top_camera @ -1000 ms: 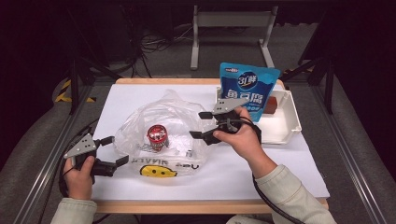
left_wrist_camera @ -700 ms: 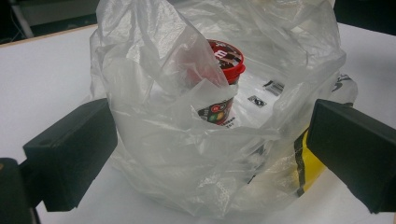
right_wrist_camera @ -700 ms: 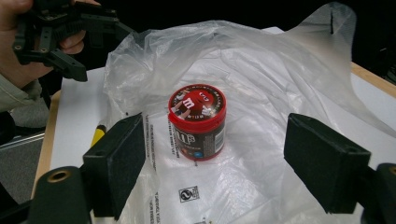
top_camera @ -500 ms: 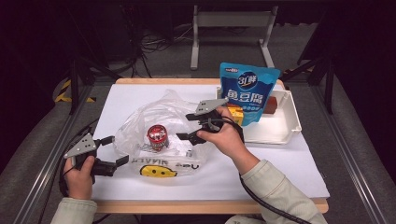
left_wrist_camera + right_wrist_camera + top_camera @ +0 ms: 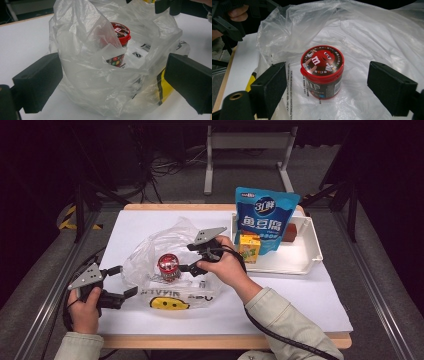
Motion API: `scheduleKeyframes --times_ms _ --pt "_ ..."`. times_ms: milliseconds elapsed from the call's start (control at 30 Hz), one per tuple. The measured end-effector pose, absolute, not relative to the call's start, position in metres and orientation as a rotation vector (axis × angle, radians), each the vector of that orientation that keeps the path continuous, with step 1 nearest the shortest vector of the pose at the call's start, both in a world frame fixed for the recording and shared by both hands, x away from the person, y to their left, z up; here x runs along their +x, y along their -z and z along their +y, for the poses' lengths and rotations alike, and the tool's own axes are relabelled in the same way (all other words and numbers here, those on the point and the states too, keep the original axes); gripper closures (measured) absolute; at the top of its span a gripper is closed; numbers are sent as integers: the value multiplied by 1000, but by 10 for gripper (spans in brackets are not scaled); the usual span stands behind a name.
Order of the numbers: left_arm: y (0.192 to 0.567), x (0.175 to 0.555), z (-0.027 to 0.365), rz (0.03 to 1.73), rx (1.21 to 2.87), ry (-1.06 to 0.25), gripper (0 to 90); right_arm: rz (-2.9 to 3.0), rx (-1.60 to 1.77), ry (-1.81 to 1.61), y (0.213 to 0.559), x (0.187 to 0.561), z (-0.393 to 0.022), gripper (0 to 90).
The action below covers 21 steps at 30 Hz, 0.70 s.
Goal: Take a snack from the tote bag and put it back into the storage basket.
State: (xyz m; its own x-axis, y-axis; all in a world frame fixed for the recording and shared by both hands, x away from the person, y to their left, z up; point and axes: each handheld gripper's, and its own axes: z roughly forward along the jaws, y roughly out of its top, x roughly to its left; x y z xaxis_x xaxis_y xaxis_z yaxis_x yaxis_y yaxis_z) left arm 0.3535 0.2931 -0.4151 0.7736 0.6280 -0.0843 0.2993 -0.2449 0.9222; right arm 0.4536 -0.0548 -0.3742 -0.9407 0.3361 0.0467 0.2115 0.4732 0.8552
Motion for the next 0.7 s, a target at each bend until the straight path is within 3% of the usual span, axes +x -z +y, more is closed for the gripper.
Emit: scheduleKeyframes --times_ms 700 --pt "415 353 294 711 1845 -362 25 2655 429 -1450 405 469 -23 131"
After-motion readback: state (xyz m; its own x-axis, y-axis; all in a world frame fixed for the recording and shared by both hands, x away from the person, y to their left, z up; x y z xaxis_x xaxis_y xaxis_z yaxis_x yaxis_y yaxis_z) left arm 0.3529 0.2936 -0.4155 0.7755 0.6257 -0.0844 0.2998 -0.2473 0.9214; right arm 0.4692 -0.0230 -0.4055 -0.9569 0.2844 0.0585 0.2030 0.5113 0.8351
